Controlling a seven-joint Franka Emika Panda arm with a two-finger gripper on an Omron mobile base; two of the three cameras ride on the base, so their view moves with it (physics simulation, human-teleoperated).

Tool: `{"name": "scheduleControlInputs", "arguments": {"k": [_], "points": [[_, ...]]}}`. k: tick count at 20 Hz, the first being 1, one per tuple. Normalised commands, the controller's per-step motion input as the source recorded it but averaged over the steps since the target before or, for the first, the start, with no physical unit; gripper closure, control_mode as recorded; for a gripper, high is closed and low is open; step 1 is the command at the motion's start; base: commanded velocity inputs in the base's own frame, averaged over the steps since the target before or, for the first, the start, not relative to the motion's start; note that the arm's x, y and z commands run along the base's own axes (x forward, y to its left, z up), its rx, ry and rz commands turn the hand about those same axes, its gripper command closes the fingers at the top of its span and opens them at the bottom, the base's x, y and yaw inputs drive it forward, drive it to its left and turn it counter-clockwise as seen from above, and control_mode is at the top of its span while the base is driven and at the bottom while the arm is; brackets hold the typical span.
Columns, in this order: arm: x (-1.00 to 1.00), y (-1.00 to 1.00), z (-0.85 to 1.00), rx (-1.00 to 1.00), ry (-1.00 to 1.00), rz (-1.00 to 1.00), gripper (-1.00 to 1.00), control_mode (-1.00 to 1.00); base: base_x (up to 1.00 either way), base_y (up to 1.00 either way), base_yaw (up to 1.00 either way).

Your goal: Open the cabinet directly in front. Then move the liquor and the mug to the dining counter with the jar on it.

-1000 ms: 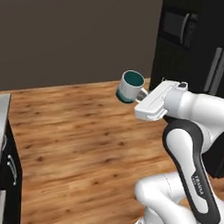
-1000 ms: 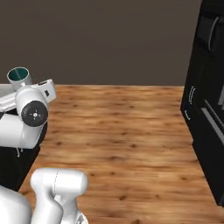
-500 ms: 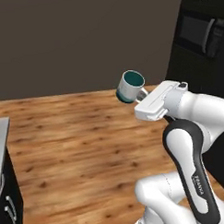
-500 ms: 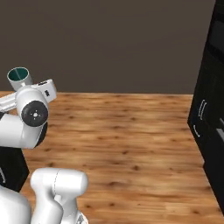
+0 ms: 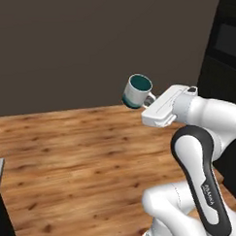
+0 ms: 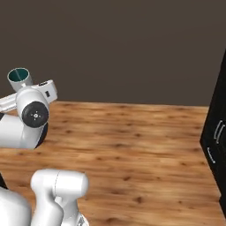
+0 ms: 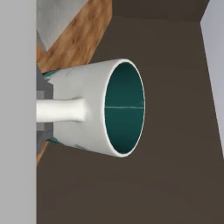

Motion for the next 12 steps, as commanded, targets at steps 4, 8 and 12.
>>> {"name": "scheduleControlInputs", "arguments": {"k": [4, 8, 12], "points": [[0.0, 0.0, 0.0, 0.0, 0.0, 0.0, 1.0, 1.0, 1.0, -0.14, 0.05], [0.0, 0.0, 0.0, 0.0, 0.0, 0.0, 1.0, 1.0, 1.0, 0.0, 0.04], [0.0, 0.0, 0.0, 0.0, 0.0, 0.0, 1.0, 1.0, 1.0, 0.0, 0.07]]}}
